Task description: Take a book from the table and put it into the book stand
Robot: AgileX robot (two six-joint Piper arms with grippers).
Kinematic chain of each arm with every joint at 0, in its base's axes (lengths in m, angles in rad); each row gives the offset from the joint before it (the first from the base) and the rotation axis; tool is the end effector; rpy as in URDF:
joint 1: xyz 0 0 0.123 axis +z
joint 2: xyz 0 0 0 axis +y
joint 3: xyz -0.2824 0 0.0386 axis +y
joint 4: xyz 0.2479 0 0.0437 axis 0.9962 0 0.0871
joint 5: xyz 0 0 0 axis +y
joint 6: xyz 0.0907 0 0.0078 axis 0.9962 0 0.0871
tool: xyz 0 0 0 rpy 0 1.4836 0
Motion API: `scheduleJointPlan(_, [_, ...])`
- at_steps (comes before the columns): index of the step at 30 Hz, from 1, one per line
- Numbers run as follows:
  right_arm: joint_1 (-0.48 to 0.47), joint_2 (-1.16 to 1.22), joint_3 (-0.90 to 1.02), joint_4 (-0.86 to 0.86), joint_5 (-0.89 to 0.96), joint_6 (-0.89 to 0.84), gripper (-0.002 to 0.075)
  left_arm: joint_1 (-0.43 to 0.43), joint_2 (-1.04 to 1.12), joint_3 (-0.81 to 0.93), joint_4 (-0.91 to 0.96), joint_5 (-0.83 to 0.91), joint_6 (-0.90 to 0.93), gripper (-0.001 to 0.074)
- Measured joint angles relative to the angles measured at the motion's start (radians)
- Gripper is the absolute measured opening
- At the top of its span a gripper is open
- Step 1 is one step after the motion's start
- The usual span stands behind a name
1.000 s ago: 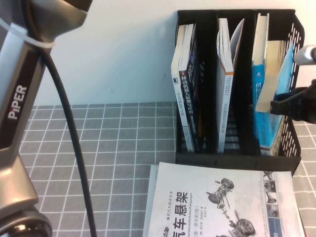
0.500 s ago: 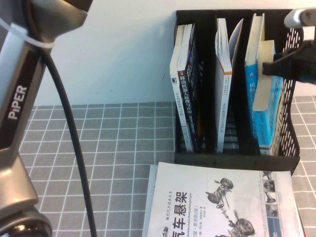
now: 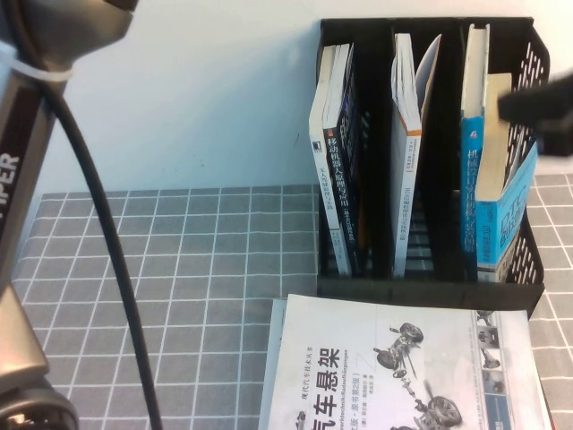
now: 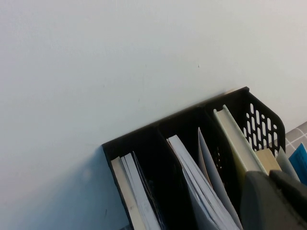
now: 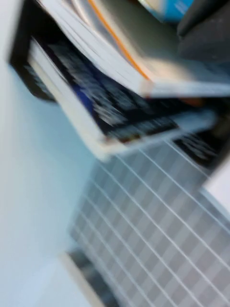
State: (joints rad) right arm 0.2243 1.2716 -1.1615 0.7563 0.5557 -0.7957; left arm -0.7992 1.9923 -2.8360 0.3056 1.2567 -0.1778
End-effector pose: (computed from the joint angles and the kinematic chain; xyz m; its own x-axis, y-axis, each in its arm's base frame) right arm 0.2669 0.0948 0.3837 -0.3556 -0.1956 -0.9139 -0.5723 0.8187 0.0474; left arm 0.2738 -0.2441 0.5523 -0.2531 0.1495 -0.9558 0.4781 0.8783 0.0108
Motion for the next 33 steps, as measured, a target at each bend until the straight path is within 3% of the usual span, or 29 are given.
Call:
scheduleJointPlan(3, [0.002,-0.013,0.11,0.016,0.033,-0.005,-0.0003,0.0,-0.005,0.0,0.0,0.005,0.002,-0.0003])
scheduleJointPlan(9, [0.002,-0.041,0.371,0.07,-0.103,-0.049,-0.0003,0.0,-0.009,0.0,0.0,0.005,0.009,-0.0003])
scheduleJointPlan(16, [0.002,-0.188,0.404,0.077,-0.107,-0.111,-0.0003,-0.033,-0.08,0.0,-0.009,0.007,0.098,-0.0003])
scheduleJointPlan(22, [0.002,-0.348,0.419,-0.033,0.027,-0.108,-0.0003,-0.15,-0.167,0.0,-0.038,0.007,0.168,-0.0003])
scheduleJointPlan(28, [0.002,-0.564,0.507,-0.124,0.064,-0.02,-0.0003,-0.235,-0.247,0.054,0.192,0.007,0.129,-0.0003])
scheduleJointPlan(33, [0.002,-0.748,0.643,-0.13,0.045,0.006,-0.0003,-0.24,-0.406,0.323,0.361,0.007,0.066,-0.0003])
